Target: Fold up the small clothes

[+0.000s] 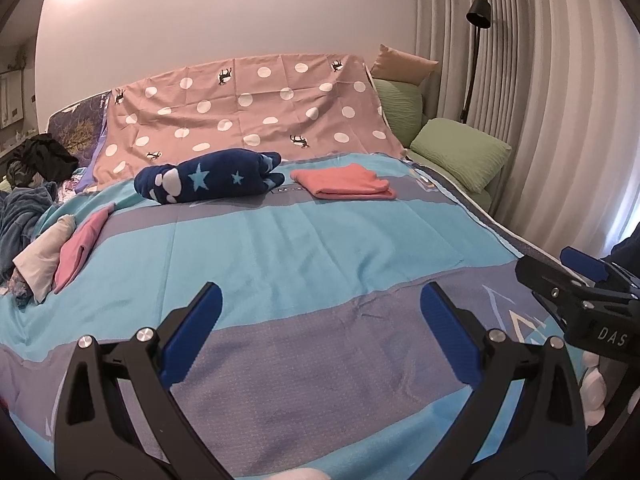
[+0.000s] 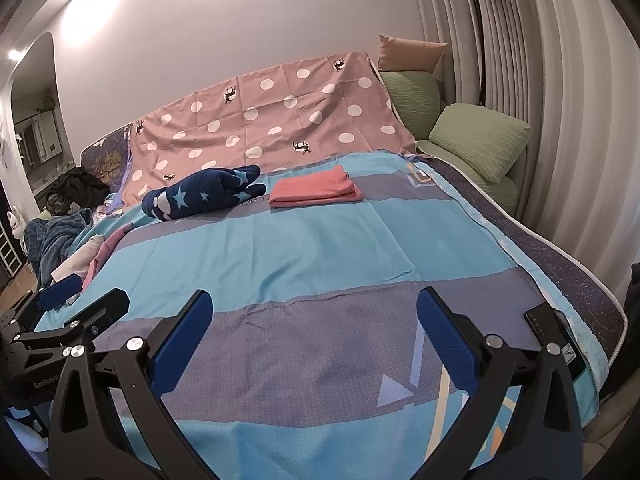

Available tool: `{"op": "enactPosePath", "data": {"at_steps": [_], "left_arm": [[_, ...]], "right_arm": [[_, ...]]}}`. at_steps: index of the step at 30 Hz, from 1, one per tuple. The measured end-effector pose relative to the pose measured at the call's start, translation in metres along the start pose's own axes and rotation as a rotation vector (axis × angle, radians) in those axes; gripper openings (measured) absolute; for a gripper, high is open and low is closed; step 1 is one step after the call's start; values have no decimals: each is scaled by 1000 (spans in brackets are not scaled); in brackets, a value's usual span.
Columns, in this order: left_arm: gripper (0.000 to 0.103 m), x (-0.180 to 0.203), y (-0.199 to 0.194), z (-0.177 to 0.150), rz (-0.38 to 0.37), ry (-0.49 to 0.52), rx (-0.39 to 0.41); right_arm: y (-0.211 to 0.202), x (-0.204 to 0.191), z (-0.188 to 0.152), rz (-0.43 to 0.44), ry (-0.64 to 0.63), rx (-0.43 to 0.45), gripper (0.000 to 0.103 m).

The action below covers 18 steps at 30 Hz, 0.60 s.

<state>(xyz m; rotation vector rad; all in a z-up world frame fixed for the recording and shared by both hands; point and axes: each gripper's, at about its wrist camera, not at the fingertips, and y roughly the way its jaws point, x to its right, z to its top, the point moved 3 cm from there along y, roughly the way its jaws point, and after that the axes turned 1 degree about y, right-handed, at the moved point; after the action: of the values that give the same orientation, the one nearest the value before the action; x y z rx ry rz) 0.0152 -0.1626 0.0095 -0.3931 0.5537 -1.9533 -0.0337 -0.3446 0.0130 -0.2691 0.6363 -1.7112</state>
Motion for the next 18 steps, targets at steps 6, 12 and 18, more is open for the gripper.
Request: {"op": "enactPosePath", "data": {"at_steps": [6, 12, 18], "left_arm": [[101, 2, -1, -1, 5, 2, 0], [101, 3, -1, 0, 3, 11, -2], [101, 2, -2, 0, 4, 9, -3]], "right_arm": [[-3, -2, 0, -3, -10, 4, 102], [-4, -2, -1, -4, -4, 3, 102], [-2, -4, -1, -4, -12, -6, 102]]}}
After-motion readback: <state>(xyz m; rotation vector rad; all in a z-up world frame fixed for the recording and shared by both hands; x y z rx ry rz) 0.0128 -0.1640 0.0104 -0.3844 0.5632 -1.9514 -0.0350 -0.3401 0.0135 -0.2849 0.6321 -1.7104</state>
